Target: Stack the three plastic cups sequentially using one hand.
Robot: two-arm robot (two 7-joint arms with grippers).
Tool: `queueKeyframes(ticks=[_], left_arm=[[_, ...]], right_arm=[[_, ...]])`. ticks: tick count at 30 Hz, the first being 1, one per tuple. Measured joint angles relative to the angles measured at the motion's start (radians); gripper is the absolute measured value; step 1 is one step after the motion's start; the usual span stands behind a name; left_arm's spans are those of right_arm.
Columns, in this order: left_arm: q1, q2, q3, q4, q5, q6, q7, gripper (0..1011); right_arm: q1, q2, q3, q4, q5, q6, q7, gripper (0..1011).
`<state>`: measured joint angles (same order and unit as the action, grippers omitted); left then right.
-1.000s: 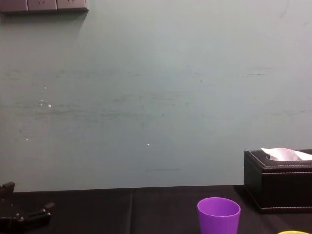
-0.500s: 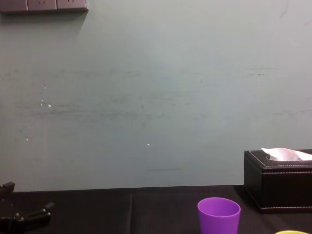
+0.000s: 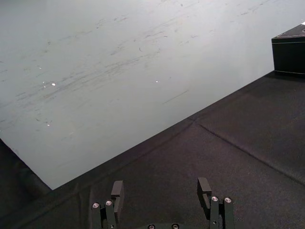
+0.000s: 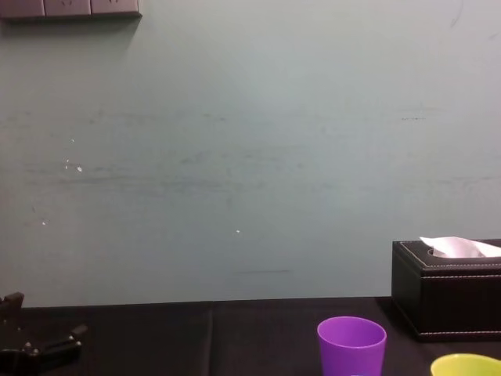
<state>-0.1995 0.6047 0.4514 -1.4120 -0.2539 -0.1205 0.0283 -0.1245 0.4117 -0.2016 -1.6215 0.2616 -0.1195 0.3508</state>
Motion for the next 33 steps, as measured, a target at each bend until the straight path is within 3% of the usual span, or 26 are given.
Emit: queueKeyframes(ticks=[17,26,33], left_arm=[[0.000,0.000,0.000,0.000,0.000,0.000,0.000,1011],[0.000,0.000,0.000,0.000,0.000,0.000,0.000,1011],[0.000,0.000,0.000,0.000,0.000,0.000,0.000,1011]], right_arm=[[0.087,0.031,0.020,-0.104,0.017,0.122,0.014,752],[0.161,0.032,-0.001,-0.104,0.045,0.152,0.034,752],[0.239,0.021,-0.040,-0.065,0.058,0.174,0.043,752]])
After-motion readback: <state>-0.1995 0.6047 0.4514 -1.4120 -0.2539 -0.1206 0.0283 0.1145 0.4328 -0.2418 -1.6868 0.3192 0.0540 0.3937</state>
